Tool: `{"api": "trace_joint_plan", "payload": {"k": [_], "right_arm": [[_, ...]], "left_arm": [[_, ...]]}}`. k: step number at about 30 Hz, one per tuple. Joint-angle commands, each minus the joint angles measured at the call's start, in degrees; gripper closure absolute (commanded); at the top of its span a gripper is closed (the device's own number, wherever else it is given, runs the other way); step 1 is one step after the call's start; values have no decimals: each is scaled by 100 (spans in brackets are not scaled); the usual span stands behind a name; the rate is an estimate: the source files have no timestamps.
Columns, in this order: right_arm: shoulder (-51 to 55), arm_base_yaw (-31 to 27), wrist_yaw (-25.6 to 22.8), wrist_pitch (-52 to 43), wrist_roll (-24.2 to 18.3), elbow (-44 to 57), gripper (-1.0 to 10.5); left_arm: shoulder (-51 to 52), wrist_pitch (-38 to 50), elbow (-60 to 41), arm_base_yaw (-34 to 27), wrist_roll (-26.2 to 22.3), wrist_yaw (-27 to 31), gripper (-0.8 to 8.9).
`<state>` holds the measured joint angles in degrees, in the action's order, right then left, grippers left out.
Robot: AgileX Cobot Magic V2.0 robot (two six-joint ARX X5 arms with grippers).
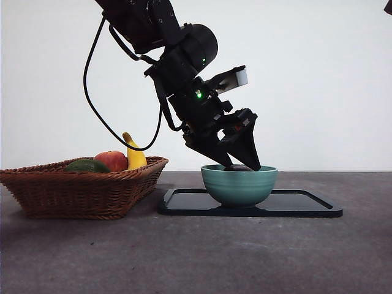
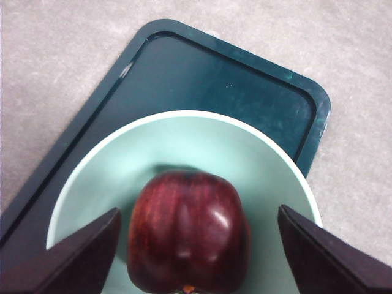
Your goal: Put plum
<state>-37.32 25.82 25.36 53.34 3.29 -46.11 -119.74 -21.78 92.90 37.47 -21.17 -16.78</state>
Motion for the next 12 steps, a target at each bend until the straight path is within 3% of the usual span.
{"api": "trace_joint_plan", "payload": {"k": [1, 12], "right_arm": [[-33, 35, 15, -22, 55, -26, 763], [-33, 35, 15, -13, 55, -26, 763]], "left_arm": [[-225, 37, 166, 85, -66, -7, 413], [-363, 85, 166, 136, -70, 9, 425]]}}
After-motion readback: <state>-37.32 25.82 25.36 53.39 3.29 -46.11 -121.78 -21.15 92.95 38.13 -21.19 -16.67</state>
